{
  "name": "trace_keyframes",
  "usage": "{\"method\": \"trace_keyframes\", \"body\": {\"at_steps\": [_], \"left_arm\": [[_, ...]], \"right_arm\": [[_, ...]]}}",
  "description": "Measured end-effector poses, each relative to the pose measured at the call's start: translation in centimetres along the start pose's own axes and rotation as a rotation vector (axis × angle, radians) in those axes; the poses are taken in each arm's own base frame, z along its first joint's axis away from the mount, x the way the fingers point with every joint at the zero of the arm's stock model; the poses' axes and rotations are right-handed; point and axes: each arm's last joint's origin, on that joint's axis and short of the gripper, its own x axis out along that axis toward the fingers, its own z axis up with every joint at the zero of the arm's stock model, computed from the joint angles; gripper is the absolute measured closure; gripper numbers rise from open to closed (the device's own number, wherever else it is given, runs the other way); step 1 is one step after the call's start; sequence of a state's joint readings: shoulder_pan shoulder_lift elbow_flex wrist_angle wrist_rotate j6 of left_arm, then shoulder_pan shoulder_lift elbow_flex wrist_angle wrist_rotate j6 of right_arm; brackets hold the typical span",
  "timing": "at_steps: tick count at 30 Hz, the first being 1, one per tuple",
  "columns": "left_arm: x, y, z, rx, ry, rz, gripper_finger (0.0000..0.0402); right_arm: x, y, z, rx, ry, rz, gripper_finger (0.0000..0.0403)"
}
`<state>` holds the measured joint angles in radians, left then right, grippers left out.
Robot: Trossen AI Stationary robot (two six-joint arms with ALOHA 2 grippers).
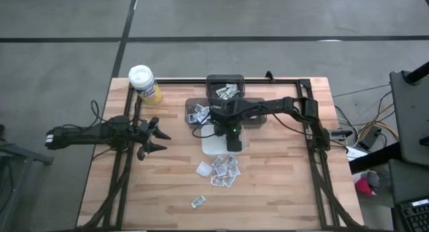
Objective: Pick & Place First Aid Supplies
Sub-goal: Put the ointment pack into the white bin
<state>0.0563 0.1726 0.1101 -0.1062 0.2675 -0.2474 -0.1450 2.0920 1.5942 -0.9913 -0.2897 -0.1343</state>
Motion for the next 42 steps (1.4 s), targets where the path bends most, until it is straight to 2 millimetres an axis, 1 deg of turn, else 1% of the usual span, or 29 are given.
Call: {"method": "trace_keyframes", "body": {"at_steps": [6, 9, 14, 19, 21, 24, 28, 32, 36, 39, 42], "left_arm": [[0.0, 0.0, 0.0, 0.0, 0.0, 0.0, 0.0186], [0.0, 0.0, 0.0, 0.0, 0.0, 0.0, 0.0186], [0.0, 0.0, 0.0, 0.0, 0.0, 0.0, 0.0186], [0.0, 0.0, 0.0, 0.0, 0.0, 0.0, 0.0186], [0.0, 0.0, 0.0, 0.0, 0.0, 0.0, 0.0186], [0.0, 0.0, 0.0, 0.0, 0.0, 0.0, 0.0186], [0.0, 0.0, 0.0, -0.001, 0.004, 0.001, 0.0186], [0.0, 0.0, -0.1, -0.002, 0.008, 0.002, 0.0186], [0.0, 0.0, -0.1, -0.002, 0.008, 0.002, 0.0186], [0.0, 0.0, -0.1, -0.002, 0.007, 0.002, 0.0186], [0.0, 0.0, -0.1, -0.001, 0.007, 0.002, 0.0186]], "right_arm": [[0.0, 0.0, 0.0, -0.001, 0.0, -0.001, 0.0326], [-0.8, 0.2, 0.2, -0.003, -0.013, -0.003, 0.0312], [-3.4, 1.0, 0.3, -0.001, -0.006, -0.002, 0.0305], [-7.5, 3.0, 0.1, 0.033, -0.028, -0.002, 0.0315], [-8.8, 4.1, -0.1, 0.042, -0.058, 0.003, 0.032], [-10.4, 6.4, -0.7, 0.065, -0.098, 0.034, 0.0328], [-11.4, 9.6, -1.6, 0.127, -0.118, 0.058, 0.0336], [-10.8, 13.2, -1.9, 0.183, -0.113, 0.084, 0.0341], [-9.5, 17.2, -1.9, 0.16, -0.134, 0.123, 0.0342], [-8.3, 19.9, -1.8, 0.109, -0.216, 0.123, 0.0341], [-7.7, 22.1, -1.8, 0.075, -0.324, 0.083, 0.0339]]}}
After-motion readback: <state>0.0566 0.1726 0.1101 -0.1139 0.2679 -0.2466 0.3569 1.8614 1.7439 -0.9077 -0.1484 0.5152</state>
